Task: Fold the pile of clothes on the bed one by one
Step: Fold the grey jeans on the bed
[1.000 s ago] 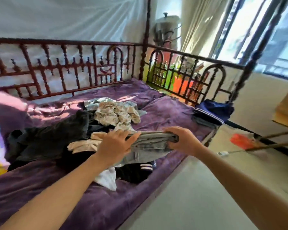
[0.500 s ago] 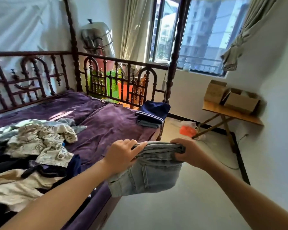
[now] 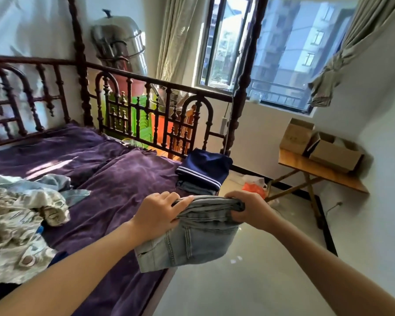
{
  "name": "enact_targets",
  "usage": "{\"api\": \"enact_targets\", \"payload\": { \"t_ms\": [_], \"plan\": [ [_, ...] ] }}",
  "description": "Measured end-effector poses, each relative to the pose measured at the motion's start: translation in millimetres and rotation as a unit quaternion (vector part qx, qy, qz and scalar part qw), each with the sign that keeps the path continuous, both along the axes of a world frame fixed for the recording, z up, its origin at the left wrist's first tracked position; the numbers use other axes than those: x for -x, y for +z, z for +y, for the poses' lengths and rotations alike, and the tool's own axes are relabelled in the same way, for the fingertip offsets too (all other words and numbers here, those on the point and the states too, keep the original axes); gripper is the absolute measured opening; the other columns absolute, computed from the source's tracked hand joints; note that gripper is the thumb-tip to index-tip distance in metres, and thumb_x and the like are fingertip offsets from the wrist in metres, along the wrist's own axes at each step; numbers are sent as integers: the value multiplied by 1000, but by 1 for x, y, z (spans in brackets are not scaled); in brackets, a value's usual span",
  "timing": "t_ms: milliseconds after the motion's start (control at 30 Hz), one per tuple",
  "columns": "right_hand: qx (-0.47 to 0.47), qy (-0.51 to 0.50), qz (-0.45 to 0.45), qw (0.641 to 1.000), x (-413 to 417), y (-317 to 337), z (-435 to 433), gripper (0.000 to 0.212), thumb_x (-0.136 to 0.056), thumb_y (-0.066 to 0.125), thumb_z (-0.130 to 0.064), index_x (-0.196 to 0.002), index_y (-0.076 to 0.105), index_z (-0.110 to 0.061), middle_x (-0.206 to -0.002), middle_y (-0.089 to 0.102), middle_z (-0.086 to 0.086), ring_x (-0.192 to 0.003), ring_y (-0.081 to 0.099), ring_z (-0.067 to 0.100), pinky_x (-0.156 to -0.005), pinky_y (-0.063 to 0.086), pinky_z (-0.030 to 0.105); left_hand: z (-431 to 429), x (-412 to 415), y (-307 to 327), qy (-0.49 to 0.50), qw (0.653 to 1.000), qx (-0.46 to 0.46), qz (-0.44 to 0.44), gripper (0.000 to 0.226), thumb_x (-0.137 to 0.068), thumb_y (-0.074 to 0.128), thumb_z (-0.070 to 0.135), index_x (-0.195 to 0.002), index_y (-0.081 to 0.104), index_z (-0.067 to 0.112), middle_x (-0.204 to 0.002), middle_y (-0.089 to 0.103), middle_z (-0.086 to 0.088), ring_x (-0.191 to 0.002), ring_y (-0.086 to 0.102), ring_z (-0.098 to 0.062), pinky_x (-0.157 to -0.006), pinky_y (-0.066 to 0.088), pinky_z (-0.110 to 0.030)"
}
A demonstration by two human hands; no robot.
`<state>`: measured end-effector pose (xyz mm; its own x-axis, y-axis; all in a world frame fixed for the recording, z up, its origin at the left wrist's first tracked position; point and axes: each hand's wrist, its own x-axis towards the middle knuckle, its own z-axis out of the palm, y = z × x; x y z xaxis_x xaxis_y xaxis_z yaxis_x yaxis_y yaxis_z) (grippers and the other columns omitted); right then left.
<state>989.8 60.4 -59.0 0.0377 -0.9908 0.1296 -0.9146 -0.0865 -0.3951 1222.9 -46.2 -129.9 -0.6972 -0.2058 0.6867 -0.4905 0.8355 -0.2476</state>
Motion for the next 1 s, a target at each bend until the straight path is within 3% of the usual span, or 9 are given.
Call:
{"api": "enact_targets", "payload": {
  "t_ms": [100,233,333,533,700,833,933,967,1000],
  "plan": [
    [-5,6,-12,1000,14,-6,-64,33,-81,66,-7,-113,63,-15,-89,55,-16,-89,60,14,-81,54,28,-59,13,-1,14,1000,-23,-15,91,-41,89,32,-121,46,22,-71,62,1,-52,56,-14,-42,42,-21],
    [-18,3,-33,999,32,-19,-137,35,-78,65,1,-111,63,-10,-96,55,-7,-87,53,12,-71,41,4,-123,28,-4,33,998,-57,-22,92,-37,89,29,-119,47,23,-70,62,1,-50,55,-14,-41,40,-20],
    [-21,19,-40,999,46,-32,-190,37,-75,67,2,-110,64,-8,-98,57,-4,-87,51,10,-71,36,1,-163,38,-12,58,996,-68,-22,91,-38,89,23,-120,48,23,-68,61,1,-49,54,-14,-39,41,-21],
    [9,110,-20,994,74,-35,-325,37,-80,65,-4,-117,62,-9,-111,64,6,-97,57,17,-82,42,20,-248,58,-15,172,980,-103,-19,92,-41,89,19,-122,46,22,-68,61,-2,-48,56,-19,-37,43,-25],
    [49,199,14,979,116,-6,-456,40,-80,61,-2,-119,59,-9,-116,62,9,-108,54,26,-90,44,38,-312,119,4,295,953,-63,26,87,-41,90,16,-118,51,15,-68,61,-8,-50,59,-26,-39,45,-28],
    [82,208,63,973,191,15,-529,38,-79,59,1,-117,58,-7,-116,61,9,-112,49,25,-89,38,33,-356,220,2,336,937,-29,93,64,-57,73,17,-117,51,13,-70,59,-10,-55,60,-28,-43,46,-31],
    [83,228,86,966,267,-20,-553,39,-73,53,1,-107,54,-17,-106,62,13,-108,53,32,-86,41,38,-374,306,-37,319,932,-157,71,78,-52,76,23,-123,43,20,-73,61,-7,-56,60,-25,-44,45,-28],
    [62,235,127,962,291,-40,-557,43,-72,50,-3,-109,50,-25,-107,60,12,-109,53,34,-87,42,41,-376,330,-50,305,921,-236,49,85,-56,76,29,-131,37,23,-81,63,-6,-65,62,-25,-51,48,-28],
    [13,233,199,952,313,-62,-557,50,-75,47,-6,-119,45,-30,-115,57,11,-115,50,33,-91,41,42,-379,351,-65,295,895,-334,22,87,-68,71,38,-141,26,26,-99,63,-8,-85,63,-26,-67,51,-31]
  ]
}}
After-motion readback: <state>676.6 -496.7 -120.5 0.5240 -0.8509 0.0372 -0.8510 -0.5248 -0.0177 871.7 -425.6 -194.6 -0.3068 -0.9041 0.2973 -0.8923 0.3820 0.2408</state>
